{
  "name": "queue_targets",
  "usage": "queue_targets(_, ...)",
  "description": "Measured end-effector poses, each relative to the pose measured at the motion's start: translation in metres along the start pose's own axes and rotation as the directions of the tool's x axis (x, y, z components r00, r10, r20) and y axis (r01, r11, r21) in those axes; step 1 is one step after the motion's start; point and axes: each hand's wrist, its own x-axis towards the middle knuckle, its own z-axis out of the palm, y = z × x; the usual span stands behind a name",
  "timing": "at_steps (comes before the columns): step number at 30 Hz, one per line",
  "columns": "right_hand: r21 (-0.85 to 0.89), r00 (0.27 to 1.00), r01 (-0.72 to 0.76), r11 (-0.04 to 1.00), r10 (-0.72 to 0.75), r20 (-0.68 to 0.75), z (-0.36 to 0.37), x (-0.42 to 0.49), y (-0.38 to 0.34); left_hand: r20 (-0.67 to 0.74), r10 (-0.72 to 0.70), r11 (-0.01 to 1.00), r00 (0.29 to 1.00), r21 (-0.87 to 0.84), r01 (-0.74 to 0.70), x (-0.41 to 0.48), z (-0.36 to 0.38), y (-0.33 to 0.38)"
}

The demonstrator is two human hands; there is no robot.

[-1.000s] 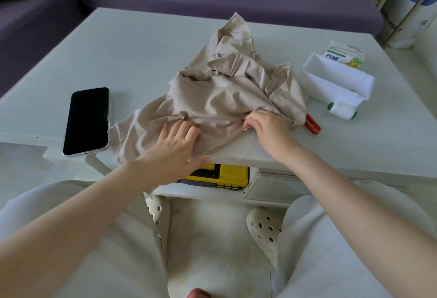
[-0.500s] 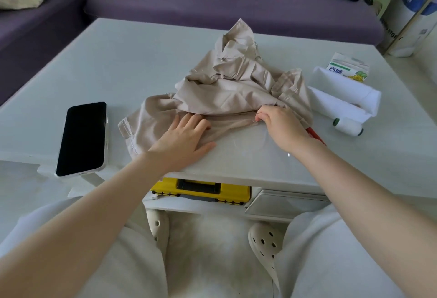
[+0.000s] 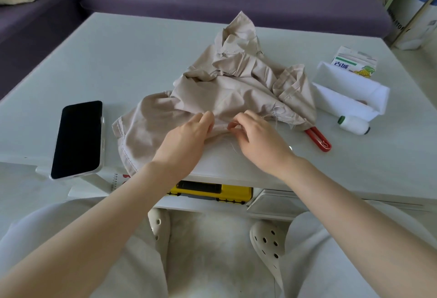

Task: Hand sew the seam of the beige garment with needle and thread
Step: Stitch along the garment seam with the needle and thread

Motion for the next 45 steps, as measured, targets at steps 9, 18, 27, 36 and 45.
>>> queue_targets(9, -0.03, 0.995, -0.035, 0.999, 0.038, 0.089, 0.01, 0.005, 0.004, 0.093, 0.025, 0.999, 0.995, 0.022, -0.028, -0.003, -0.001, -0.001)
queue_targets(18, 0.067, 0.999, -0.049, 0.997, 0.048, 0.02, 0.0, 0.008, 0.0, -0.039, 0.051, 0.999, 0.998, -0.005, -0.051, -0.002, -0.004, 0.003)
queue_targets(27, 0.121, 0.993, -0.117, 0.986, 0.118, 0.003, -0.001, -0.005, -0.013, -0.001, 0.003, 0.999, 1.0, 0.035, -0.003, -0.003, -0.005, -0.002)
queue_targets(36, 0.158, 0.998, -0.042, 0.986, 0.048, -0.031, 0.011, -0.014, -0.011, 0.025, -0.125, 0.981, 0.992, -0.146, 0.128, 0.001, -0.006, -0.006)
queue_targets(45, 0.08, 0.998, 0.001, 0.997, 0.004, -0.058, 0.015, -0.013, -0.01, -0.01, -0.157, 0.981, 0.988, -0.116, 0.155, 0.003, -0.004, -0.004)
